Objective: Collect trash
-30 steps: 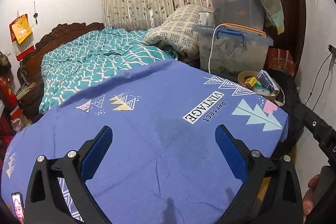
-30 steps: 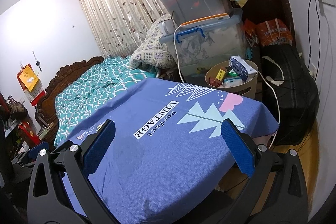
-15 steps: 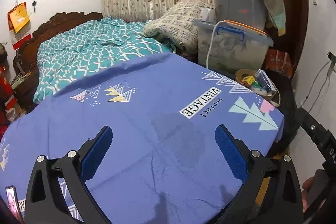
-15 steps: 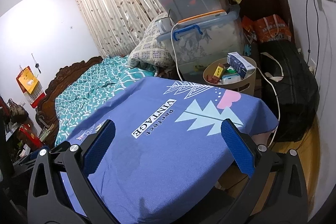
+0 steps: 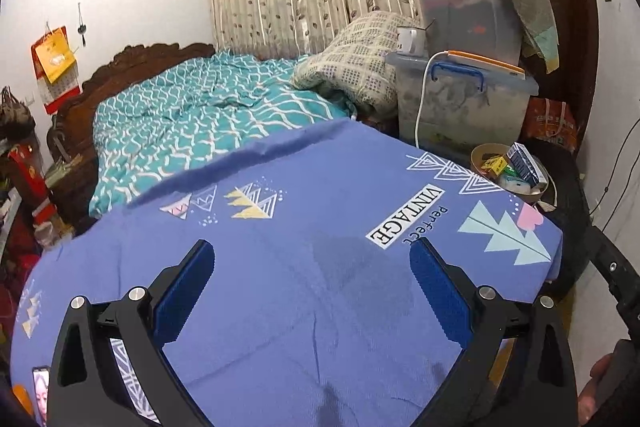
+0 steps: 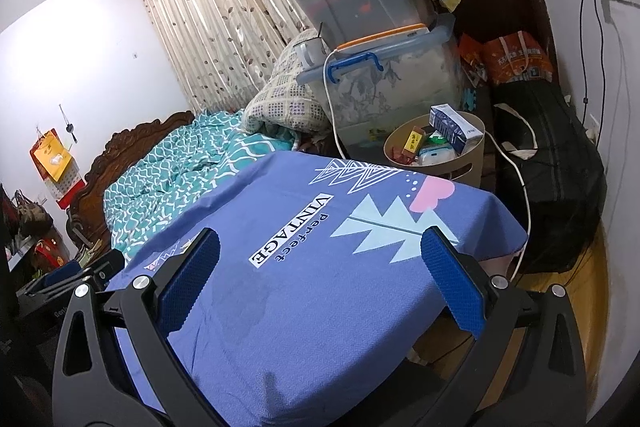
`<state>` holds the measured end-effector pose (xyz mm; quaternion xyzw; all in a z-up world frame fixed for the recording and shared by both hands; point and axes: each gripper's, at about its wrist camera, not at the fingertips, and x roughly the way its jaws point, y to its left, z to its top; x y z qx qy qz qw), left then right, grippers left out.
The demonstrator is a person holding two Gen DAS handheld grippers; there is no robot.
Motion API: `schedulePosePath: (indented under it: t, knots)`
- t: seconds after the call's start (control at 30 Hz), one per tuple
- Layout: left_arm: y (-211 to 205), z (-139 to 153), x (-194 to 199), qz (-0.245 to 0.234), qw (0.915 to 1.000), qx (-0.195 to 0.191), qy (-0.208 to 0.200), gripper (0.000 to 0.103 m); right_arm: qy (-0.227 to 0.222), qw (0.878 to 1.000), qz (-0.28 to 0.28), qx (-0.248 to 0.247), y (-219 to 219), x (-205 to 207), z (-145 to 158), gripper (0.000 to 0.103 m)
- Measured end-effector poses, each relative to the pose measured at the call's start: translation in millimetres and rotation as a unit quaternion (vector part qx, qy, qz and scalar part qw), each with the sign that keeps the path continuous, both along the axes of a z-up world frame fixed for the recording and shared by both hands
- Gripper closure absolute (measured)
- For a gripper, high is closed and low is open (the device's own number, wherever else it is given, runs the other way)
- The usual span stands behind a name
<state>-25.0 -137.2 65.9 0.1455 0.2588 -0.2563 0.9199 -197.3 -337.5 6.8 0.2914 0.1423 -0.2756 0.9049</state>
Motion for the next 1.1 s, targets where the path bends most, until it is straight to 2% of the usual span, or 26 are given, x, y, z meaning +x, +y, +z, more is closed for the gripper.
schedulePosePath:
  t: [0.57,1.1]
  knots:
    - [4.1,1.1,-2.6,0.009,0.9998,0.000,-0.017,0.009,0.002,1.000,-0.005,0.001,0.7,-0.4,-1.5,0.003]
    - [-2.1,-4.9,-3.5,-0.003,0.9999,0.012,-0.011,0.009,-0.007,1.000,-0.007,-0.016,6.0,-7.7,5.0,0.003]
